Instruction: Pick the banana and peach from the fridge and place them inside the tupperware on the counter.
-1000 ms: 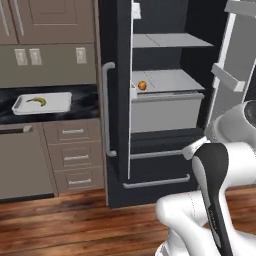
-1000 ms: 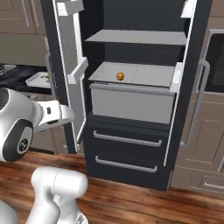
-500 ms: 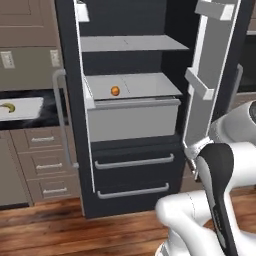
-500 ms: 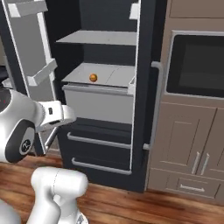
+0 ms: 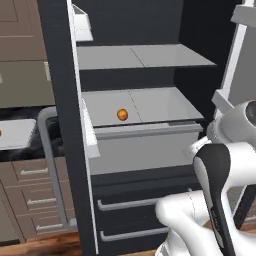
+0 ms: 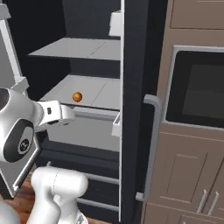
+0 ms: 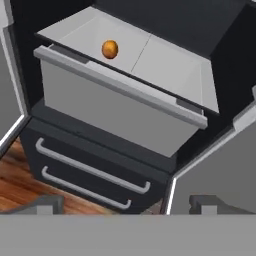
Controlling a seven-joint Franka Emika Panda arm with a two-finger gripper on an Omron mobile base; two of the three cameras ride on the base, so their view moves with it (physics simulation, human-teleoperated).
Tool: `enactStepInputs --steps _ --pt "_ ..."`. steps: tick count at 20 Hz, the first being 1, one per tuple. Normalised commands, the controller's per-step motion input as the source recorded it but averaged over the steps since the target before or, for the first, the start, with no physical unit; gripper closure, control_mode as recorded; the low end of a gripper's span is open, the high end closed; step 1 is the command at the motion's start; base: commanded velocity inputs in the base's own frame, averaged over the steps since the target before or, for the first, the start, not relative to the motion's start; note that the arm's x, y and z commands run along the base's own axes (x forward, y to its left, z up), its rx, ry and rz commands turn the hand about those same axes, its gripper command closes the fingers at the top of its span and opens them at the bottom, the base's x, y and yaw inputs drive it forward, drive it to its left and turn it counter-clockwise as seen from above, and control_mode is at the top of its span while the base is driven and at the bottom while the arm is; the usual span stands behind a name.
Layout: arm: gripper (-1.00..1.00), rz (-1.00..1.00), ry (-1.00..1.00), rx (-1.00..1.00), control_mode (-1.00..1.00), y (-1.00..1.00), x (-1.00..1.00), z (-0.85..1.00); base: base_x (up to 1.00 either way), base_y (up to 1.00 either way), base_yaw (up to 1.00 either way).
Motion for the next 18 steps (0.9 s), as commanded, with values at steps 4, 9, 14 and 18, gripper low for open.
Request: enactStepInputs --steps 4,9,14,18 --pt "-1.0 0.0 0.0 0.0 1.0 0.0 0.0 0.0 0.98 0.13 0.0" --pt "-1.0 0.0 0.0 0.0 -1.0 0.04 0.09 -0.04 0.54 0.11 0.0" --pt "-1.0 0.0 0.0 0.01 -1.0 0.26 0.42 -0.3 0.0 0.0 0.0" --pt "-1.0 0.01 -0.05 0.06 -1.0 0.38 0.42 -0.18 0.0 0.0 0.0"
